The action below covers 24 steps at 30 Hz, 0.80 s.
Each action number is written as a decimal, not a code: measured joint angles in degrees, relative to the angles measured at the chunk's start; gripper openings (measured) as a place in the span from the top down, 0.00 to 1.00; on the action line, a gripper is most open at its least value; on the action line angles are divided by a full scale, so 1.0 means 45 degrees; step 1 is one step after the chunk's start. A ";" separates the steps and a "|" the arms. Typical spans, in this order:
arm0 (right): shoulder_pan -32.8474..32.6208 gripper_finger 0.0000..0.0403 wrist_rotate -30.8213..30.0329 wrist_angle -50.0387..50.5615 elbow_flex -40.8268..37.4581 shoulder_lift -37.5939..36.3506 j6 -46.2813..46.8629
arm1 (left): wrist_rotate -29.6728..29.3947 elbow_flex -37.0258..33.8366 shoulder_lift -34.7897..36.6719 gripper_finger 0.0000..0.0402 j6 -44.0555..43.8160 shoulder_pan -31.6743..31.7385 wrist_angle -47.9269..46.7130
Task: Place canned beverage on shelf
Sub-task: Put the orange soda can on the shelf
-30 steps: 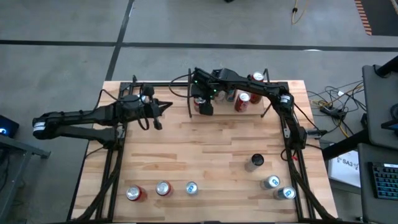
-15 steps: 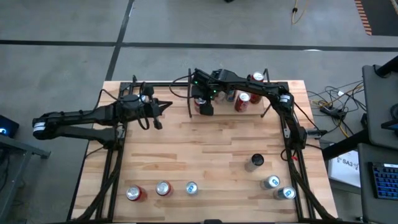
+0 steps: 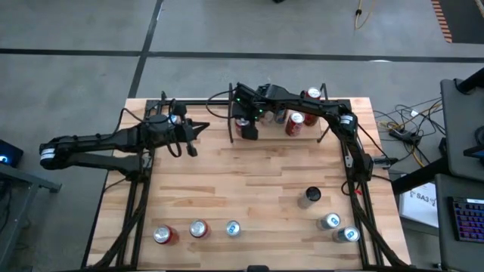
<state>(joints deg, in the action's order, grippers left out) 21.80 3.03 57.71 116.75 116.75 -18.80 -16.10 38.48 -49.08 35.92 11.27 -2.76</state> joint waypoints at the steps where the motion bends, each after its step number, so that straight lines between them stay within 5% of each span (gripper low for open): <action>1: 0.0000 0.18 0.0000 -0.0037 0.0000 0.0000 0.0076 | 0.0000 0.0000 0.0000 1.00 0.0000 0.0000 0.0005; 24: -0.0029 0.13 -0.0709 0.0944 0.1899 -0.0064 0.0398 | -0.0005 0.0010 0.0000 1.00 0.0000 0.0000 0.0044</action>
<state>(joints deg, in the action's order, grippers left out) 21.67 -0.16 61.95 125.30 116.46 -17.00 -16.12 38.52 -49.08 35.92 11.27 -2.57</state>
